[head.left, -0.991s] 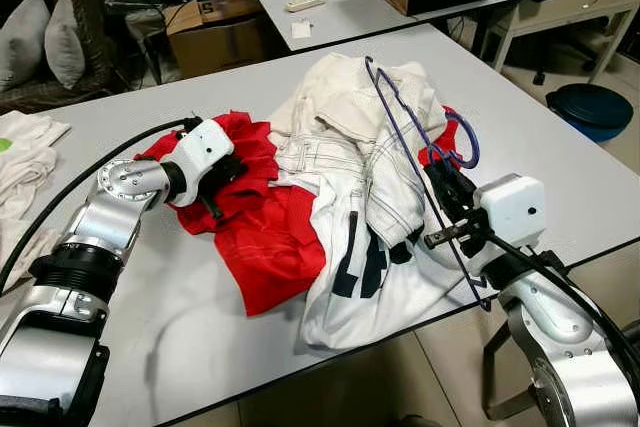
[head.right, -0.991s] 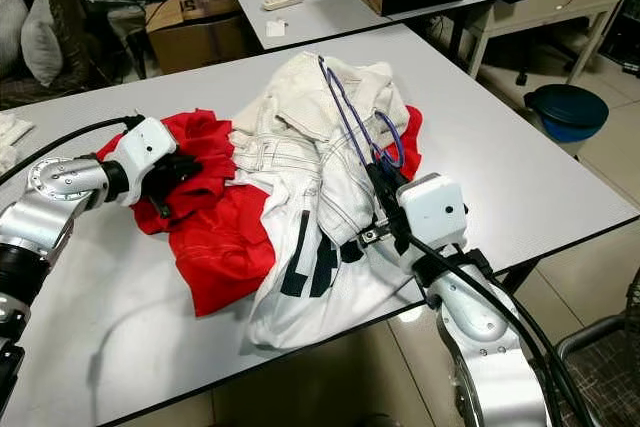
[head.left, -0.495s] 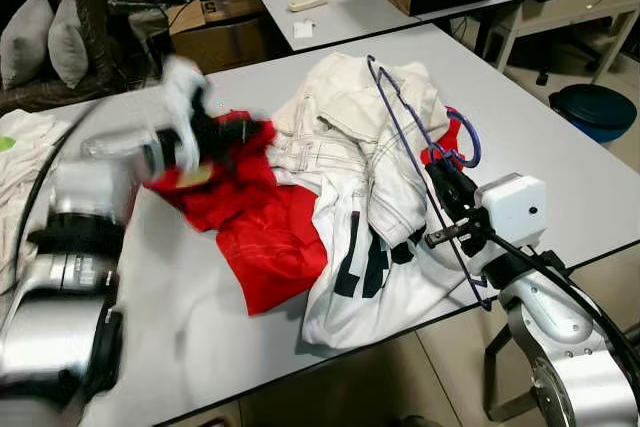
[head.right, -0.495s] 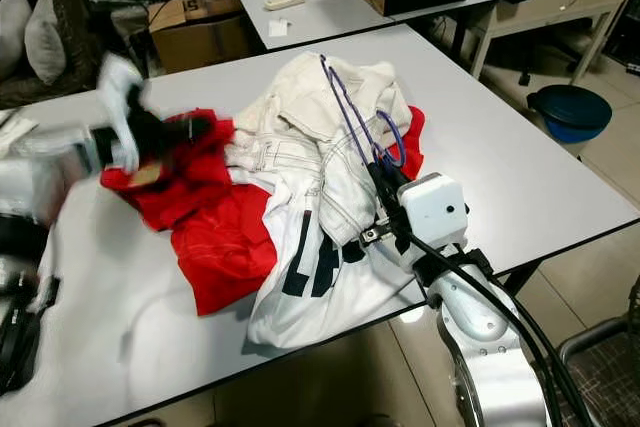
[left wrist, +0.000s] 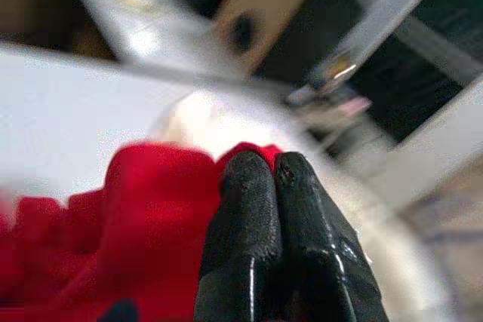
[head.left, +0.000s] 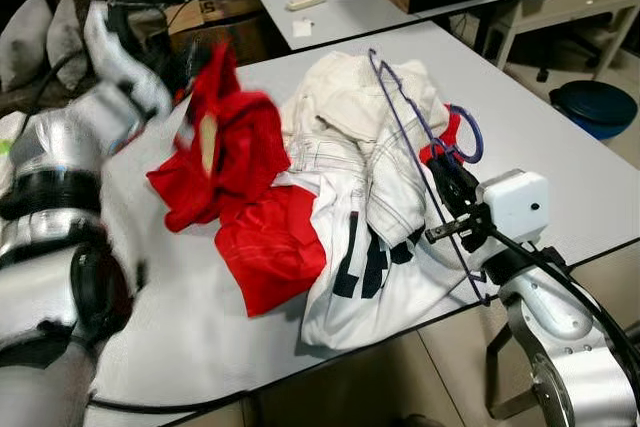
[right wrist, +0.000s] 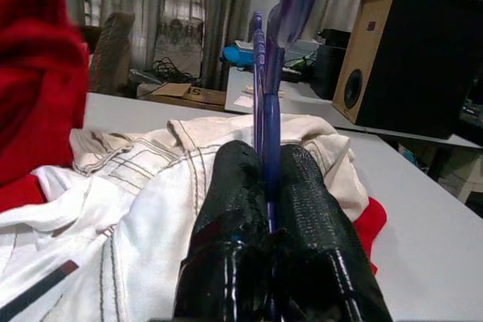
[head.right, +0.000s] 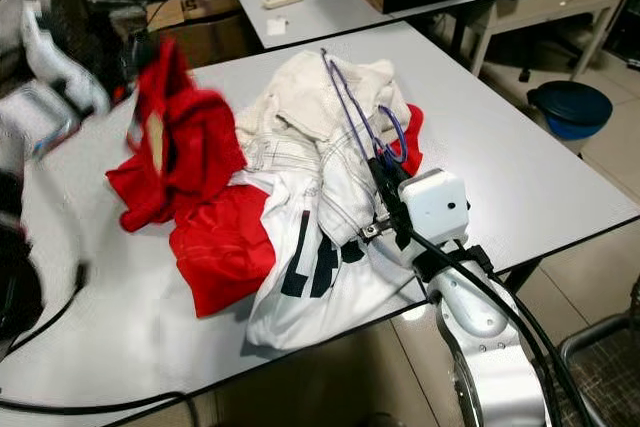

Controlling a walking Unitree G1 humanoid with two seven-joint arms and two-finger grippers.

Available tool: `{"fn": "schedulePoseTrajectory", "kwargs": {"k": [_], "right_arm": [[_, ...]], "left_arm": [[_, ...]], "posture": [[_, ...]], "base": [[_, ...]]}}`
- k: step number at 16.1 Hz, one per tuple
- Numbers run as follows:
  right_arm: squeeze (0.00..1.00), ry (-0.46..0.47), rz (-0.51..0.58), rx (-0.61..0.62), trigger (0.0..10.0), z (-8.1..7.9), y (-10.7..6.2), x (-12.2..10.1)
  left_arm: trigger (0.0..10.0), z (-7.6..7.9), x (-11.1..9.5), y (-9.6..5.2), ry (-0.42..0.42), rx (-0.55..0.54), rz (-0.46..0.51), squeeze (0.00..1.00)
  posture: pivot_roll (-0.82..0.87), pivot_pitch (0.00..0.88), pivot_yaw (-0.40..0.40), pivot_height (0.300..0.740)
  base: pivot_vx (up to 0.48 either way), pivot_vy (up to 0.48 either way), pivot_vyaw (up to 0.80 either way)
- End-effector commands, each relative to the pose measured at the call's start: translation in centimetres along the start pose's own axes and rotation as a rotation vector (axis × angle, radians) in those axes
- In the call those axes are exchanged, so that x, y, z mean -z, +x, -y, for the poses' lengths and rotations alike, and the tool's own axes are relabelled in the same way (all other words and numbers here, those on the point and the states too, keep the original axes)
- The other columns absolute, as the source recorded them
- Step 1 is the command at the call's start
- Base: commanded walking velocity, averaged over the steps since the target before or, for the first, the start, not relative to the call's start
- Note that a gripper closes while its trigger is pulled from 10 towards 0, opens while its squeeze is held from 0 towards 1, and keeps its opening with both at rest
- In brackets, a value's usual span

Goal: Hang hanger

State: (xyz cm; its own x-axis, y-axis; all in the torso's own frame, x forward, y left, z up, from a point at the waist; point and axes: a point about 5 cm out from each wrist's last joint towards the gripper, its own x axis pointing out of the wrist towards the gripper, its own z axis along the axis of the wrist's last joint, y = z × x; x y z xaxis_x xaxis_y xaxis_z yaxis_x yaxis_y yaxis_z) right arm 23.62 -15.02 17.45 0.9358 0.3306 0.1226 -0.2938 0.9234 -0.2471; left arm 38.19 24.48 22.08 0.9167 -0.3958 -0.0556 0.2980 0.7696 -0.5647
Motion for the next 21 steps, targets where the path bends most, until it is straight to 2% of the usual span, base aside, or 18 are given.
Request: {"fn": "schedulePoseTrajectory", "kwargs": {"k": [1,2,3,4,5,6,8,10,12,13,14,15,16,17,19,21], "right_arm": [[0.00,-0.001,0.011,-0.001,10.0,-0.1,0.1,-0.1],[0.00,-0.001,0.009,-0.003,10.0,-0.1,0.1,-0.1],[0.00,-0.002,0.007,-0.005,10.0,-0.1,0.1,-0.1],[0.00,-0.002,0.006,-0.006,10.0,-0.1,0.1,-0.1],[0.00,-0.001,0.006,-0.009,10.0,-0.2,0.1,0.0],[0.00,0.001,0.006,-0.011,10.0,-0.2,0.1,0.0],[0.00,0.003,0.008,-0.012,10.0,-0.3,0.2,0.0],[0.00,0.005,0.007,-0.012,10.0,-0.3,0.2,0.0],[0.00,0.008,0.008,-0.012,10.0,-0.4,0.2,0.0],[0.00,0.008,0.008,-0.012,10.0,-0.4,0.1,-0.1],[0.00,0.009,0.007,-0.013,10.0,-0.4,0.2,-0.1],[0.00,0.010,0.007,-0.014,10.0,-0.4,0.2,0.0],[0.00,0.012,0.008,-0.022,10.0,-0.5,0.2,0.0],[0.00,0.014,0.009,-0.027,10.0,-0.5,0.3,-0.1],[0.00,0.015,0.008,-0.030,10.0,-0.6,0.3,0.0],[0.00,0.020,0.008,-0.040,10.0,-0.8,0.4,0.1]], "left_arm": [[0.0,-0.7,0.6,-0.4,0.078,-0.048,-0.060,0.00],[0.0,-1.4,1.6,-0.7,0.158,-0.076,-0.121,0.00],[3.3,-2.4,3.2,-1.2,0.300,-0.136,-0.228,0.00],[10.0,-2.9,3.6,-1.4,0.353,-0.175,-0.255,0.00],[10.0,-3.7,3.5,-1.6,0.469,-0.264,-0.247,0.76],[10.0,-3.9,2.6,-1.7,0.493,-0.290,-0.195,1.00],[10.0,-3.1,0.7,-1.7,0.487,-0.241,-0.106,1.00],[10.0,-2.3,0.1,-1.6,0.476,-0.173,-0.087,1.00],[10.0,-1.8,-0.2,-1.4,0.500,-0.122,-0.079,1.00],[10.0,-0.9,-0.4,-1.1,0.552,-0.055,-0.077,1.00],[10.0,0.4,-0.3,-0.7,0.684,0.070,-0.099,1.00],[10.0,0.9,0.1,-0.6,0.743,0.124,-0.131,1.00],[10.0,2.0,1.6,-0.3,0.948,0.268,-0.262,0.00],[10.0,2.7,2.2,0.1,1.047,0.322,-0.304,0.00],[10.0,4.1,1.8,1.5,1.111,0.339,-0.273,0.00],[10.0,4.9,2.3,2.2,1.207,0.407,-0.346,0.00]], "posture": [[0.00,0.000,0.135,0.740],[0.00,0.000,0.134,0.740],[0.00,0.000,0.132,0.740],[0.00,0.000,0.129,0.740],[0.01,0.000,0.127,0.740],[0.01,0.000,0.127,0.740],[0.01,0.000,0.127,0.740],[0.01,0.000,0.127,0.740],[0.01,0.000,0.129,0.740],[0.01,0.000,0.128,0.740],[0.01,0.000,0.128,0.740],[0.01,0.000,0.128,0.740],[0.02,0.000,0.125,0.740],[0.02,0.000,0.125,0.740],[0.03,0.000,0.123,0.740],[0.03,0.000,0.122,0.740]], "base": [[0.000,0.000,0.00],[0.000,0.000,0.00],[0.000,0.000,0.00],[0.000,0.000,0.00],[0.000,0.000,0.00],[0.000,0.000,0.00],[0.000,0.000,0.00],[0.000,0.000,0.00],[0.000,0.000,0.00],[0.000,0.000,0.00],[0.000,0.000,0.00],[0.000,0.000,0.00],[0.000,0.000,0.00],[0.000,0.000,0.00],[0.000,0.000,0.00],[0.000,0.000,0.00]]}}
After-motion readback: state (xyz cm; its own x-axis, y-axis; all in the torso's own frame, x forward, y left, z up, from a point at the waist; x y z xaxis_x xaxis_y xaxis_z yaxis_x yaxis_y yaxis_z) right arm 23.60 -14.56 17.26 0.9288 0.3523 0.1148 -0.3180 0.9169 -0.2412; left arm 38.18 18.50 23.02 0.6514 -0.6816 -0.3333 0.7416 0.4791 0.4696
